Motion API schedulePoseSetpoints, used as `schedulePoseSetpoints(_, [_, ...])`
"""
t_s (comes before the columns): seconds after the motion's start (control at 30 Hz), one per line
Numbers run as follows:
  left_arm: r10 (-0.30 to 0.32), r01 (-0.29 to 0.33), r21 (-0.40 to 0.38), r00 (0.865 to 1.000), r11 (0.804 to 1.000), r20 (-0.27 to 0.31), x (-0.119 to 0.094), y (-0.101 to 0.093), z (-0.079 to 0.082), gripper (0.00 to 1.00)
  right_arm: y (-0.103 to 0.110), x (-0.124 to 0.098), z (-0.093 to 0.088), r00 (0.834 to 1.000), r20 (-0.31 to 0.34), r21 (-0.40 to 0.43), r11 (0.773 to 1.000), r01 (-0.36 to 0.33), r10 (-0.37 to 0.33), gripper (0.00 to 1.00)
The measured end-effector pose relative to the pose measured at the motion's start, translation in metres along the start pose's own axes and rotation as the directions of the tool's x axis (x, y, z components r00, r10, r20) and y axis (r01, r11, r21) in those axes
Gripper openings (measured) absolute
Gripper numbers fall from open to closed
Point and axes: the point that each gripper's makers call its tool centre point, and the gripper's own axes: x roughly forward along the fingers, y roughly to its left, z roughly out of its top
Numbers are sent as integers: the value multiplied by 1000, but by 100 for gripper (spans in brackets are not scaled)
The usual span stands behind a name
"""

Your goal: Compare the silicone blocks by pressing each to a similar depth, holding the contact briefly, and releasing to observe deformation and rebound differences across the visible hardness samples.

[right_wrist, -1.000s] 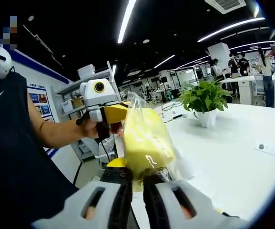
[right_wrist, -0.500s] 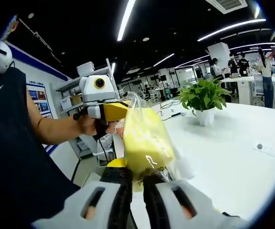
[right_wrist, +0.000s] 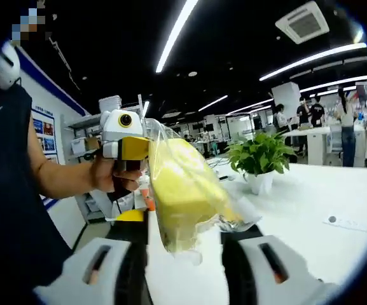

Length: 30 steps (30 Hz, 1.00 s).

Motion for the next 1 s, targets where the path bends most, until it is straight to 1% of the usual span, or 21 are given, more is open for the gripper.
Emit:
schedulePoseSetpoints(0.03, [3,-3,0,1000,1000,0,1,1,0,0,-5,0,-1,1000,-5,5,1000,21,-21,65])
schedulePoseSetpoints(0.13, [17,-17,-15,1000,1000,-6,3,5,-4,0,-23,-1,-3,994,10,-18,994,112,-112,92])
schedulePoseSetpoints(0.17, [21,-21,-25,1000,999,-3,3,8,-4,0,-26,-4,-7,991,-7,-10,991,133,-133,95])
schedulePoseSetpoints(0.23, [31,-31,-34,999,999,7,2,11,-3,0,-35,-11,-10,985,-25,-18,985,172,-172,96])
schedulePoseSetpoints(0.27, [39,-39,-42,999,998,13,1,14,-1,0,-42,-17,-11,979,-34,-45,979,199,-200,96])
schedulePoseSetpoints(0.3, [40,-39,-45,999,998,16,1,15,-1,0,-46,-23,-14,975,-53,-48,976,213,-215,96])
schedulePoseSetpoints(0.33, [47,-46,-51,999,998,23,0,17,1,0,-52,-29,-11,969,-44,-54,969,240,-242,96])
schedulePoseSetpoints(0.4, [56,-54,-58,998,997,28,-1,20,3,0,-64,-45,-1,956,-1,-58,955,292,-292,96])
schedulePoseSetpoints(0.47, [82,-79,-85,996,993,38,-3,28,6,0,-70,-57,1,948,8,-59,947,317,-317,96])
schedulePoseSetpoints(0.53, [105,-101,-101,994,990,35,-6,36,6,0,-84,-75,4,926,25,-82,923,377,-376,96])
schedulePoseSetpoints(0.57, [111,-108,-97,993,989,30,-6,38,5,0,-87,-81,3,921,23,-87,917,388,-388,96])
schedulePoseSetpoints(0.6, [133,-130,-104,991,986,23,-8,44,3,0,-92,-90,2,911,20,-86,907,413,-413,96])
schedulePoseSetpoints(0.63, [143,-140,-112,990,984,17,-9,47,1,0,-95,-97,1,903,19,-84,899,430,-430,96])
schedulePoseSetpoints(0.67, [159,-156,-121,987,980,17,-11,53,0,0,-98,-102,-1,898,17,-82,894,440,-440,96])
schedulePoseSetpoints(0.73, [166,-161,-140,986,977,25,-14,58,-3,0,-105,-119,-7,880,20,-68,878,474,-474,96])
schedulePoseSetpoints(0.8, [177,-166,-189,983,968,42,-18,64,-6,0,-106,-126,-13,873,10,-65,871,487,-487,96])
schedulePoseSetpoints(0.87, [182,-167,-217,982,962,49,-19,69,-10,0,-107,-135,-21,865,-2,-64,863,501,-502,96])
schedulePoseSetpoints(0.93, [186,-172,-228,982,958,42,-20,72,-16,0,-108,-141,-30,852,-19,-70,851,521,-523,96])
schedulePoseSetpoints(0.97, [194,-187,-218,981,958,10,-21,76,-25,0,-108,-145,-37,843,-39,-86,842,532,-537,96])
schedulePoseSetpoints(1.0, [210,-209,-214,978,954,-19,-22,80,-32,0,-109,-149,-42,833,-54,-109,832,543,-551,96])
